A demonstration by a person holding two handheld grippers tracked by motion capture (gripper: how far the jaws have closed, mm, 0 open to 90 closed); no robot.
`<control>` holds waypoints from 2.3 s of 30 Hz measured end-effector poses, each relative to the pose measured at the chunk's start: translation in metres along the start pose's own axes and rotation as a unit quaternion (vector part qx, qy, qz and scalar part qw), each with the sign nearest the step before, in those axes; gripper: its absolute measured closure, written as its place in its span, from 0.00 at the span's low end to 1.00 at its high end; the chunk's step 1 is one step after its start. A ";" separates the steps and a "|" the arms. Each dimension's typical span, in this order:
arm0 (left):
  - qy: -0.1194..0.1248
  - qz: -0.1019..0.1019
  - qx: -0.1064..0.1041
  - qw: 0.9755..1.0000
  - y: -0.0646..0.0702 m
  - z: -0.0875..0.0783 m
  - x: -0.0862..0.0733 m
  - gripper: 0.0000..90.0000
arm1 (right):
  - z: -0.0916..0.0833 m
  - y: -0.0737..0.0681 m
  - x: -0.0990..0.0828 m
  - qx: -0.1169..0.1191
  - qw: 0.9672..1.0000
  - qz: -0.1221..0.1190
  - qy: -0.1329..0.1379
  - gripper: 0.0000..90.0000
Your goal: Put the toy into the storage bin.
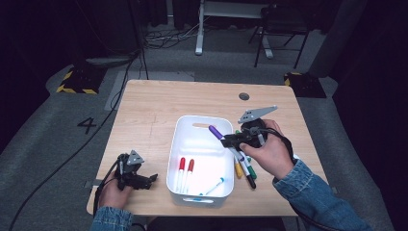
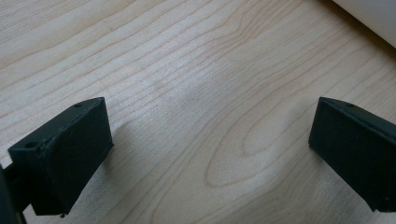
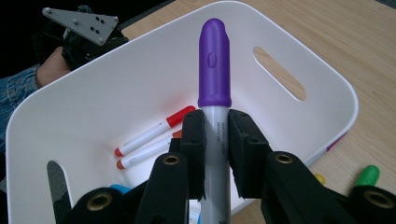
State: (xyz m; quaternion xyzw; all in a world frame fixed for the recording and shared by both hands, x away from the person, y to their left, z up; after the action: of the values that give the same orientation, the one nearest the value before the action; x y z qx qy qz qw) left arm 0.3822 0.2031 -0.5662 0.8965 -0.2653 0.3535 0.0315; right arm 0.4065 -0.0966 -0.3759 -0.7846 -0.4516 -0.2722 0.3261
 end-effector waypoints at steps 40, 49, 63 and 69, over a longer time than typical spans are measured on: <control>0.003 0.003 0.003 1.000 -0.001 0.000 0.001 0.00 | 0.063 -0.030 -0.029 0.041 0.993 -0.053 -0.097 0.86; 0.003 0.003 0.003 1.000 -0.001 0.000 0.001 0.00 | 0.070 -0.039 -0.037 0.044 0.989 -0.064 -0.125 0.86; 0.003 0.003 0.003 1.000 -0.001 0.000 0.001 0.00 | 0.050 -0.034 -0.025 0.041 0.995 -0.069 -0.056 0.60; 0.003 0.004 0.003 1.000 -0.001 0.000 0.001 0.00 | 0.028 -0.019 -0.023 0.020 0.998 -0.053 -0.032 0.61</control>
State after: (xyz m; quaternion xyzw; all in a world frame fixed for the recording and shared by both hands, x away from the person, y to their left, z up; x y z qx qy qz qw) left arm 0.3832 0.2035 -0.5660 0.8946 -0.2675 0.3569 0.0285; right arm 0.3830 -0.0802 -0.4059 -0.7612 -0.5079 -0.2547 0.3127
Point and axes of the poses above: each handheld gripper's, and its own axes: z roughly forward along the jaws, x roughly out of its top, y roughly to its right, the point moved 8 cm from there along z, roughly forward along the jaws, and after that the axes turned 12 degrees about x, right-handed, at the moved point
